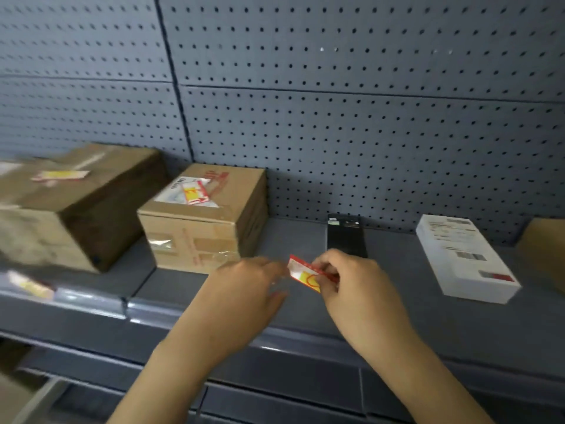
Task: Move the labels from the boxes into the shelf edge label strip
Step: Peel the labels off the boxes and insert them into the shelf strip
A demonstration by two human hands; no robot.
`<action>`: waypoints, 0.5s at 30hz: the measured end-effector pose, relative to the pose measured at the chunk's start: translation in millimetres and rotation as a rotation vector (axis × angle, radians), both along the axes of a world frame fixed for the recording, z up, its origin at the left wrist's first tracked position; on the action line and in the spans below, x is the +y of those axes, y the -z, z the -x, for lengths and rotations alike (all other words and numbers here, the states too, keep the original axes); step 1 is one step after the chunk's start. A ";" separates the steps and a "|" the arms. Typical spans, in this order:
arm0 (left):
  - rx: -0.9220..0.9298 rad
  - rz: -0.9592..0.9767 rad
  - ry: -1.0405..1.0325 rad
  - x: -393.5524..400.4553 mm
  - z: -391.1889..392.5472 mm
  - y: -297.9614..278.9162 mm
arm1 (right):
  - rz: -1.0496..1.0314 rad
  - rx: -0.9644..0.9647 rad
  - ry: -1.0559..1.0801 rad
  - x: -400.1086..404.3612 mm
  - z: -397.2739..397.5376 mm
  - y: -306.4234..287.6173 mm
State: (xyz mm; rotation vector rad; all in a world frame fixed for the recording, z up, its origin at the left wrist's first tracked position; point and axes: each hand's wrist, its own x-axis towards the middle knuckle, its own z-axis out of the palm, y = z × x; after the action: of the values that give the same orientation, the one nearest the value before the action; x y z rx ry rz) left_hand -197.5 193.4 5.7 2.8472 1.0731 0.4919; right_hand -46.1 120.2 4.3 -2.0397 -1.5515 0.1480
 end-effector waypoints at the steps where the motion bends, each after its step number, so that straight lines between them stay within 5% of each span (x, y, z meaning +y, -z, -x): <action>1: -0.008 0.007 -0.024 3.1 14.4 -0.3 | 0.002 -0.011 -0.024 6.2 13.0 -1.3; 8: 0.007 0.011 -0.140 38.8 99.1 2.3 | 0.049 -0.027 -0.076 49.4 94.0 5.9; 15: 0.070 -0.027 0.029 102.6 168.3 7.3 | 0.104 0.040 0.001 100.7 170.2 13.4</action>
State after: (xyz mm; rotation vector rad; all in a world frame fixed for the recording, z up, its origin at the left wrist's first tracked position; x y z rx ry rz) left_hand -365.8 296.0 -1.6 2.9197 1.0423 0.4106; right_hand -216.2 220.9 -9.2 -2.1044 -1.5477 0.2727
